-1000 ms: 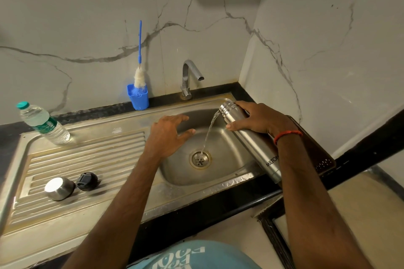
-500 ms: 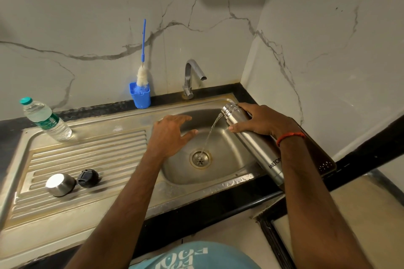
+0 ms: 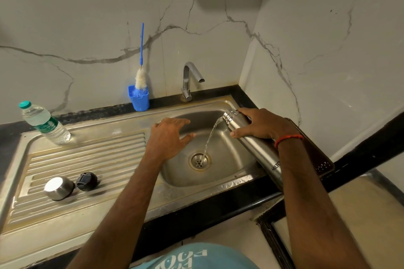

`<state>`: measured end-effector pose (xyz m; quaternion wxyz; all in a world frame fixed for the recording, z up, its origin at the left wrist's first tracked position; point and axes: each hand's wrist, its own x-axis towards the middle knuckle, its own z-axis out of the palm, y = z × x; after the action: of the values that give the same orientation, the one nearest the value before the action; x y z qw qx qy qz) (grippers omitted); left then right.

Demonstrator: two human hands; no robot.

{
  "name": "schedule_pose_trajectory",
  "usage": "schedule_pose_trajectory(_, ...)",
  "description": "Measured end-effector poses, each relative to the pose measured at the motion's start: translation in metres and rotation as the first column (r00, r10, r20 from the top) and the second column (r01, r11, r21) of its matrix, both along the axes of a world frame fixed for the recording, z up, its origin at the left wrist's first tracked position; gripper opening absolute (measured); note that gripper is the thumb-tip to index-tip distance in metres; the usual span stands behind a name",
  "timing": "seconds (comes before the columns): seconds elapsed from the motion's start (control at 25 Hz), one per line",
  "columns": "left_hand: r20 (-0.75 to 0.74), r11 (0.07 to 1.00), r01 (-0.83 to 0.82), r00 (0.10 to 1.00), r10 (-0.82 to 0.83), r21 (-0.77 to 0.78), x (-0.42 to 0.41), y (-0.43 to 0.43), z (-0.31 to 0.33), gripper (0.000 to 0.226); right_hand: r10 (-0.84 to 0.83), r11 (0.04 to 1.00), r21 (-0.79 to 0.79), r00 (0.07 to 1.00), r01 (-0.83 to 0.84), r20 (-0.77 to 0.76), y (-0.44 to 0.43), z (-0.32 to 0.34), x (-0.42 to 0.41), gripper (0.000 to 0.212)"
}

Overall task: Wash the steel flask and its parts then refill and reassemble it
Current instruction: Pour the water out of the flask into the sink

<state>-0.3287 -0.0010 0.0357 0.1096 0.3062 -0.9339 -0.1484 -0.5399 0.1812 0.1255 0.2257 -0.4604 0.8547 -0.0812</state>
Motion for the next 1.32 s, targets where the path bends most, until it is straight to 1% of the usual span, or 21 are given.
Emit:
schedule_pose_trajectory(0.32,-0.014,1.0,0.012,1.0,-0.011,0.01,0.002,-0.002,-0.005,0.062,-0.023,1.0,-0.003,1.0,0.023,0.011,0.004,0.003,0.002,0.093)
schedule_pose_trajectory(1.08,-0.061,0.998,0.038,0.998,-0.035,0.043,-0.003,0.003,-0.018,0.062,-0.011,0.999,0.042,1.0,0.01,0.022,0.006,0.006,0.002,0.09)
schedule_pose_trajectory(1.32,-0.08,0.998,0.057,0.995,-0.054,0.037,-0.006,0.009,-0.018,0.06,-0.007,0.999,0.048,0.999,0.006,0.033,0.004,0.003,0.001,0.093)
